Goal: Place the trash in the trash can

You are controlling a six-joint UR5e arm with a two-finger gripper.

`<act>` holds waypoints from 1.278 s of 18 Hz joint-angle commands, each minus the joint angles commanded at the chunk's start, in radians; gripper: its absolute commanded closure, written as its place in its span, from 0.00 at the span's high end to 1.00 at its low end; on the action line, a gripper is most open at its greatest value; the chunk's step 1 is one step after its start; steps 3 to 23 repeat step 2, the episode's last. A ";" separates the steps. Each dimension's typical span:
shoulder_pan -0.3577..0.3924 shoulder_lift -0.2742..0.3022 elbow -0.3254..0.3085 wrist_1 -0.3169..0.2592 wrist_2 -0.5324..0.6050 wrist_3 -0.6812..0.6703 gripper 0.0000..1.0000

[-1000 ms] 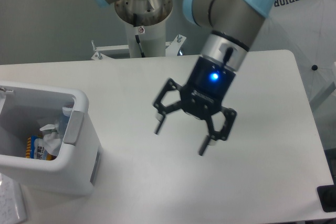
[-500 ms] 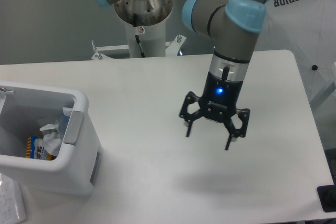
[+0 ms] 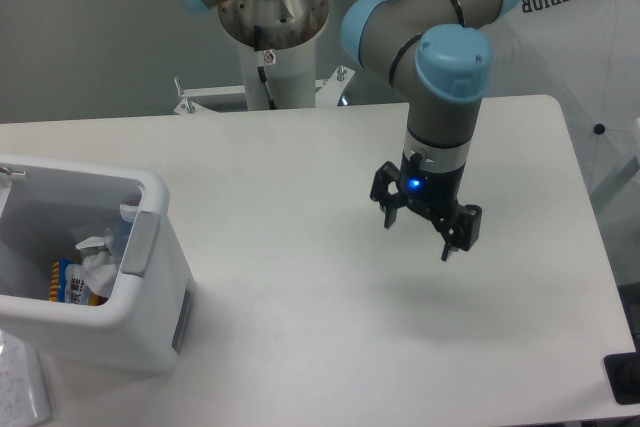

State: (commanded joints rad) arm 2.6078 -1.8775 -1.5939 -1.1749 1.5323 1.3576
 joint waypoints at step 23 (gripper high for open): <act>-0.002 -0.006 0.002 -0.003 0.008 -0.003 1.00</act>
